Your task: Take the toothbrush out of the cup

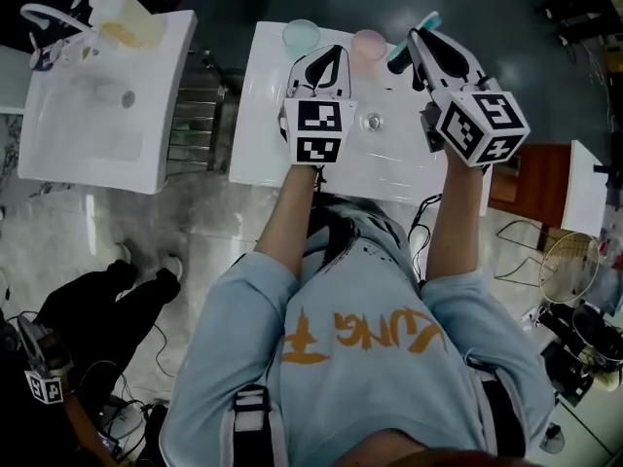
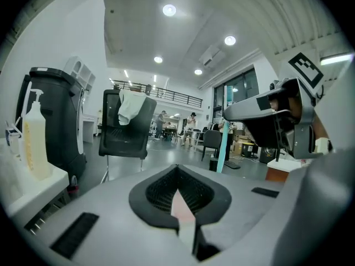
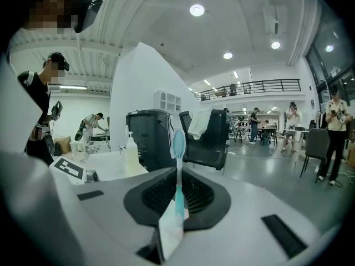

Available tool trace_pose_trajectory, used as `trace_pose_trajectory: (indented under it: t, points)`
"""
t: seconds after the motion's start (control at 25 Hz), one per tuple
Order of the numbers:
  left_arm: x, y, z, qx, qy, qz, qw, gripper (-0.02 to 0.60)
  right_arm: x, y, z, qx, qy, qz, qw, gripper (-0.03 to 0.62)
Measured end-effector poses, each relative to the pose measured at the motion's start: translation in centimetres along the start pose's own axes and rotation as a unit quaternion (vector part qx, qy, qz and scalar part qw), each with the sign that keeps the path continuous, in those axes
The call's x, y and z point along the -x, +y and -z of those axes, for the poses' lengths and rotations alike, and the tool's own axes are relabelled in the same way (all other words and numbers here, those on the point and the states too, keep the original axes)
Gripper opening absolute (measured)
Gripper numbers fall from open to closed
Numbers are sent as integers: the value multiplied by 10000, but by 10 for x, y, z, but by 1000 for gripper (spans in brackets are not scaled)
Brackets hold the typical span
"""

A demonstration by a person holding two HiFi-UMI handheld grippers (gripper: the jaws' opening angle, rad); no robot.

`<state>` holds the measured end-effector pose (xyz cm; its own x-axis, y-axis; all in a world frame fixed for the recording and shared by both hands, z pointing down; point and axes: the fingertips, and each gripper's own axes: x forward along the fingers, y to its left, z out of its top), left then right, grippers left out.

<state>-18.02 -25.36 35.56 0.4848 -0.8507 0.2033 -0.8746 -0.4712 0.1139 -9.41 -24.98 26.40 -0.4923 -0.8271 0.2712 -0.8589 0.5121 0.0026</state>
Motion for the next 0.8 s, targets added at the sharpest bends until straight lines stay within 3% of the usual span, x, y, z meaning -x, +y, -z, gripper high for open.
trace_pose_trajectory:
  t: [0.8]
  points:
    - [-30, -152, 4, -241, 189, 884, 9956, 20, 129, -97, 43, -497, 175, 860, 9949, 35]
